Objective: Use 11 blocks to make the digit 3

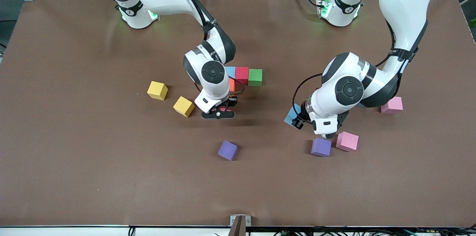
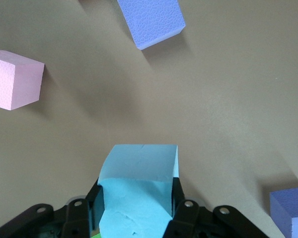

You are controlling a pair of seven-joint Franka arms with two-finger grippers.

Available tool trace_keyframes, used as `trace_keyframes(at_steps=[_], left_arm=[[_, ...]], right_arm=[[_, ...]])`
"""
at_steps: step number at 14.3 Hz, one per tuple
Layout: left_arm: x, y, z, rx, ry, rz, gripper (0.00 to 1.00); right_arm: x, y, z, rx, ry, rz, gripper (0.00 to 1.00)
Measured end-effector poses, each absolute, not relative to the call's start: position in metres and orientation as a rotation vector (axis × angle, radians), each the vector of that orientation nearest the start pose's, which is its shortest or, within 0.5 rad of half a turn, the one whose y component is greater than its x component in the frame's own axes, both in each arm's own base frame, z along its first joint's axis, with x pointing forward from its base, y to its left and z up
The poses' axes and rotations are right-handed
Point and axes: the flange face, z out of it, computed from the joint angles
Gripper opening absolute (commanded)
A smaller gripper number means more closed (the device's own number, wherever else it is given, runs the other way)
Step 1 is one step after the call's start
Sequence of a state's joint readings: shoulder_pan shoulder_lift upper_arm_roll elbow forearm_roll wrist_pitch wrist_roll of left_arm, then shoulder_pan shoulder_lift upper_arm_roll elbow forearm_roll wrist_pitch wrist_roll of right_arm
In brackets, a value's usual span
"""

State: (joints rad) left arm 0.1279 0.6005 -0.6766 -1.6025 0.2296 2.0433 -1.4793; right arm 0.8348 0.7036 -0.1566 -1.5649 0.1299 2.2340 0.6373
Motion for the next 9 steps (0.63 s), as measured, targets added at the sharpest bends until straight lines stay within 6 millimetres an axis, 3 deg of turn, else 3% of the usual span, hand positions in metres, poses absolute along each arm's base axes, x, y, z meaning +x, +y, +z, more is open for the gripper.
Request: trace_keyframes(at_steps=[6, 9], left_arm=[[0.616, -0.286, 0.338, -2.878, -1.4, 0.234, 0.18], [0.616, -0.286, 0.338, -2.878, -1.4, 0.234, 0.18]], right_arm=[[0.516, 0.46, 0.216, -3.151, 0.051, 0.002, 0.0], [0.511, 0.464, 0.218, -3.148, 0.069, -0.009, 0.0]])
